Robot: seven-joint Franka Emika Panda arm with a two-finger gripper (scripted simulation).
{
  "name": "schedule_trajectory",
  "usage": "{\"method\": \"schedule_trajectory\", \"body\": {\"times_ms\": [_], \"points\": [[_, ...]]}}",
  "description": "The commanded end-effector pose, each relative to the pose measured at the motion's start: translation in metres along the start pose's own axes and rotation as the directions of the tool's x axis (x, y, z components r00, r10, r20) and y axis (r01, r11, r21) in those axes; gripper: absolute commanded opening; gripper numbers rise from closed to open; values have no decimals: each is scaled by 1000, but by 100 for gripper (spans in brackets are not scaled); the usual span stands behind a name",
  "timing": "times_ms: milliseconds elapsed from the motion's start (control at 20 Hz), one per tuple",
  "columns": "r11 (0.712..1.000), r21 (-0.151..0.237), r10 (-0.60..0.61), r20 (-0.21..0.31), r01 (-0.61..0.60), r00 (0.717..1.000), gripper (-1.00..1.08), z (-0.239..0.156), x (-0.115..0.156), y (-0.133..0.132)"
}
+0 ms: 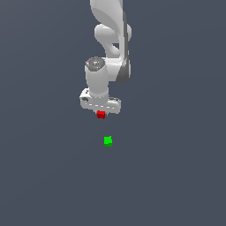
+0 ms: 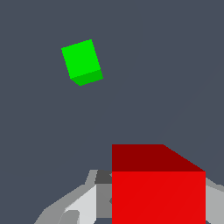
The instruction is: Stack the red cube on top of the green cube.
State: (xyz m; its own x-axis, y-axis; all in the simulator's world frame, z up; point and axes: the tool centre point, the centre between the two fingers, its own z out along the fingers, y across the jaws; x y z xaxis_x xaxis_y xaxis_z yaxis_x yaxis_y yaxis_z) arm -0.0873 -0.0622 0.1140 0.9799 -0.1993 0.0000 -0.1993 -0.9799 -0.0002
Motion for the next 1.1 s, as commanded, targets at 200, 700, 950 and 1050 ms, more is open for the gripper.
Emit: {"method": "schedule_trajectory", "body": {"times_ms": [200, 700, 950, 1050], "points": [[1000, 1, 0, 0, 0, 1000, -100, 12, 24, -13], [1000, 1, 0, 0, 0, 1000, -100, 38, 77, -42], [1000, 1, 0, 0, 0, 1000, -100, 47, 96, -52], [1000, 0, 0, 0, 0, 1000, -100, 49, 102, -54]]}}
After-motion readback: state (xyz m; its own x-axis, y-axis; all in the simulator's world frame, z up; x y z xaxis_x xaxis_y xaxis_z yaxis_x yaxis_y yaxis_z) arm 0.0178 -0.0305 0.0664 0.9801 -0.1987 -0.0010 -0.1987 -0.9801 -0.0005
